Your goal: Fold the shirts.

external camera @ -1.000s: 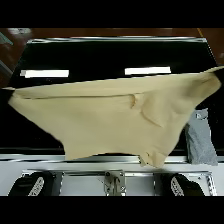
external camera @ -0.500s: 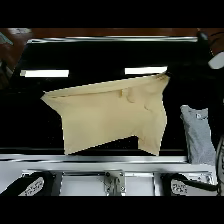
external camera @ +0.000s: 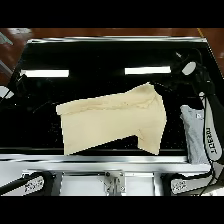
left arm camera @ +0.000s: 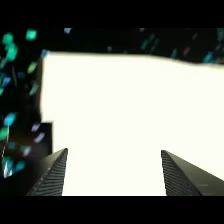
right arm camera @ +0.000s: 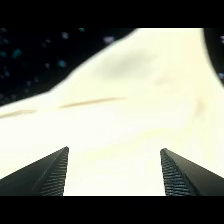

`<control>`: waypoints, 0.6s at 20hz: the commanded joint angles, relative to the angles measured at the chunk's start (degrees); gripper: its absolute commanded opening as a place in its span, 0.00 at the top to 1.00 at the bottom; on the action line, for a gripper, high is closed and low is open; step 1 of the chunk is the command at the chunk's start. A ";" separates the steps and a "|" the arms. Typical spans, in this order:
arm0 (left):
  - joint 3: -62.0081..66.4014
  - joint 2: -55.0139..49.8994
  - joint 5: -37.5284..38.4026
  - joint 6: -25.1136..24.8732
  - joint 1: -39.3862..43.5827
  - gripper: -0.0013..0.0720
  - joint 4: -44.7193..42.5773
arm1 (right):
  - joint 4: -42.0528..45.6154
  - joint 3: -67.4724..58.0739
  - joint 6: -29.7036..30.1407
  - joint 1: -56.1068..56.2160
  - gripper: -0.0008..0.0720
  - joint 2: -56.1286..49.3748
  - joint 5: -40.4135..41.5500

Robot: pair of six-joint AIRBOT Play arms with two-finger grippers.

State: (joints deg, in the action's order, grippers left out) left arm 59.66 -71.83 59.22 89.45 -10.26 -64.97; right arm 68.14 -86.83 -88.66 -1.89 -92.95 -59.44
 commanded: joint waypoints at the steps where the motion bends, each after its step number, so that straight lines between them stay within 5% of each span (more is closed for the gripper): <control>1: 0.37 -0.42 18.84 -7.74 -6.47 0.02 1.27 | 11.85 0.00 3.63 -5.53 0.20 3.28 -15.56; 3: -2.89 -0.42 26.16 -8.87 -10.05 0.02 1.27 | 14.84 0.48 6.69 -11.21 0.23 3.52 -26.88; 6: -15.08 0.44 25.92 -8.87 -11.54 0.01 1.60 | 7.63 5.62 6.69 -20.94 0.22 3.61 -36.81; 12: -31.50 0.17 14.03 -10.84 -11.50 0.01 6.54 | -3.17 19.10 6.95 -26.45 0.22 5.84 -30.53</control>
State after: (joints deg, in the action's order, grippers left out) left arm 34.06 -71.68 77.21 79.72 -21.41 -59.94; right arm 68.84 -73.19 -82.30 -26.13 -88.23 -91.48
